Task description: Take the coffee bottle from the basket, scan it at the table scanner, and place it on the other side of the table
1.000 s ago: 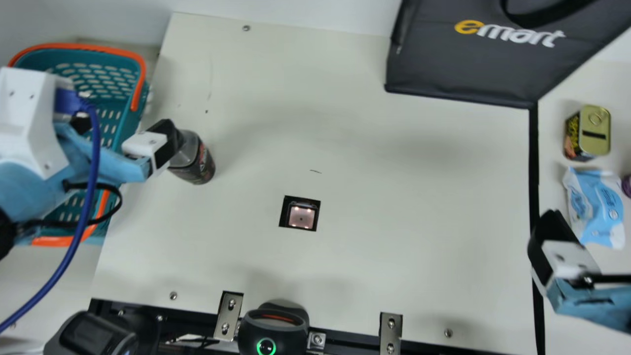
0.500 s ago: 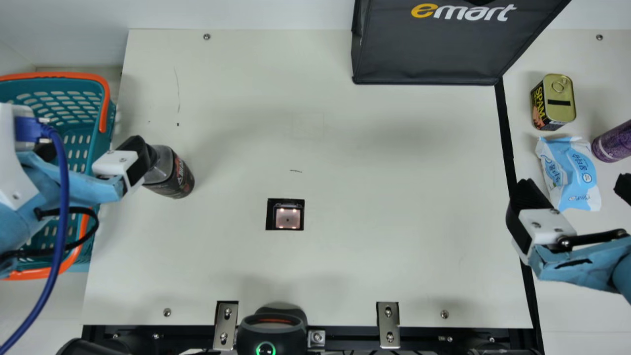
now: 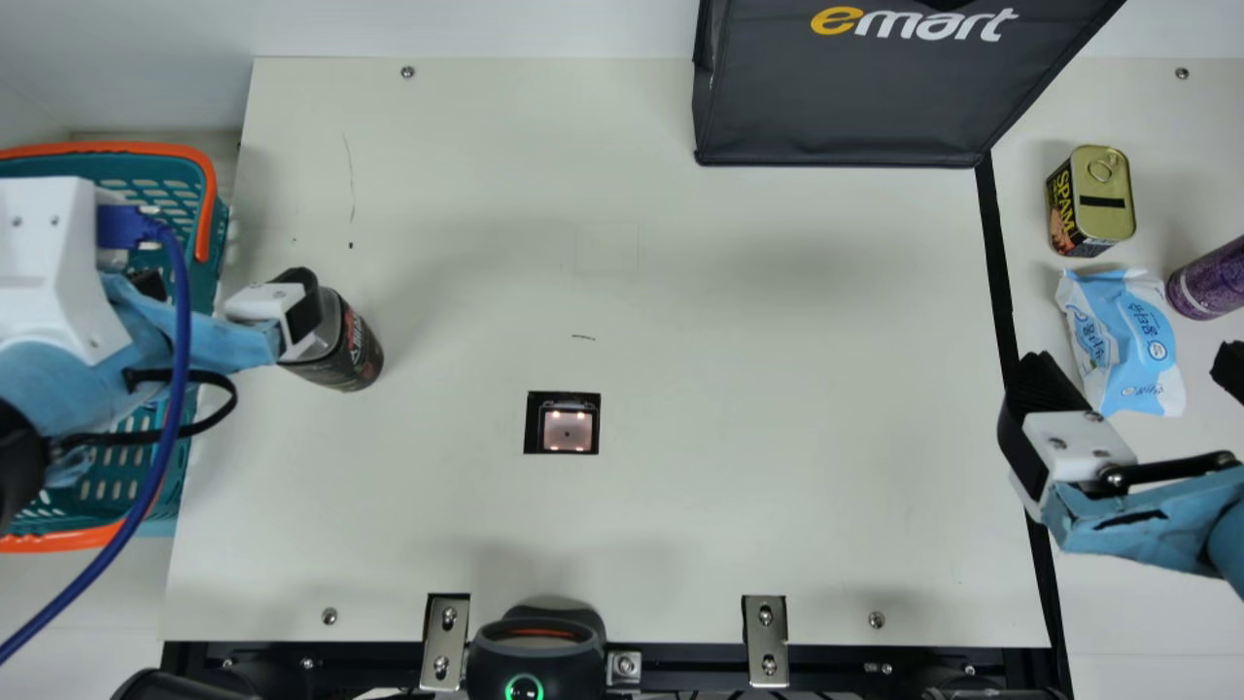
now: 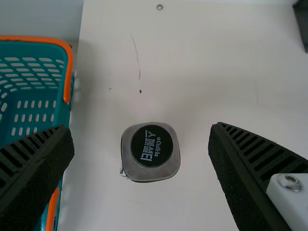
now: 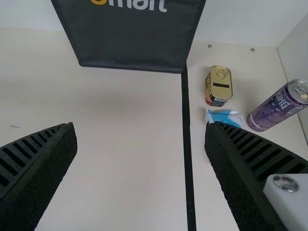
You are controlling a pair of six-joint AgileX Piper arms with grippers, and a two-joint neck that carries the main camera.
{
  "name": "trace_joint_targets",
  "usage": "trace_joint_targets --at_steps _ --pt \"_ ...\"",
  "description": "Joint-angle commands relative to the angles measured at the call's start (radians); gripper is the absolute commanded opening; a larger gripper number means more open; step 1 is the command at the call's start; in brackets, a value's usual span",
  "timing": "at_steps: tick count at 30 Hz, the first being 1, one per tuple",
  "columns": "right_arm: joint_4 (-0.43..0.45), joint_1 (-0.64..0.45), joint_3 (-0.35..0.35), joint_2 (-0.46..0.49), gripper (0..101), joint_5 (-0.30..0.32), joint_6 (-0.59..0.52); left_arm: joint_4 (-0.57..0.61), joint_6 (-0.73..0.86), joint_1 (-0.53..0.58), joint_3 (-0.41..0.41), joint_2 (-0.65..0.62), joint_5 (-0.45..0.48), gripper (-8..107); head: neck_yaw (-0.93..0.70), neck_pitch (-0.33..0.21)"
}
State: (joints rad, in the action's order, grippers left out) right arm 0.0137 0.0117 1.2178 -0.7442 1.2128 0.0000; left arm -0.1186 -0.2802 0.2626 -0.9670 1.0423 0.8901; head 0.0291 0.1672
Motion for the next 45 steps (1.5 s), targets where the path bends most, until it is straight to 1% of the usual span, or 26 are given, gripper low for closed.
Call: trace_joint_targets --at_steps 1,11,32,45 --pt "0.000 0.000 0.000 0.000 95 0.000 0.000 -0.001 -0.004 -0.001 0.006 0.016 -0.006 90 -0.002 -0.029" --pt "0.000 0.000 0.000 0.000 95 0.000 0.000 -0.008 -0.029 0.001 0.044 0.073 -0.050 90 -0.002 -0.029" --pt "0.000 0.000 0.000 0.000 95 0.000 0.000 -0.053 -0.092 0.020 0.133 0.083 -0.144 90 -0.002 -0.029" --pt "0.000 0.000 0.000 0.000 95 0.000 0.000 -0.083 -0.128 0.032 0.142 0.086 -0.166 3 -0.002 -0.029"
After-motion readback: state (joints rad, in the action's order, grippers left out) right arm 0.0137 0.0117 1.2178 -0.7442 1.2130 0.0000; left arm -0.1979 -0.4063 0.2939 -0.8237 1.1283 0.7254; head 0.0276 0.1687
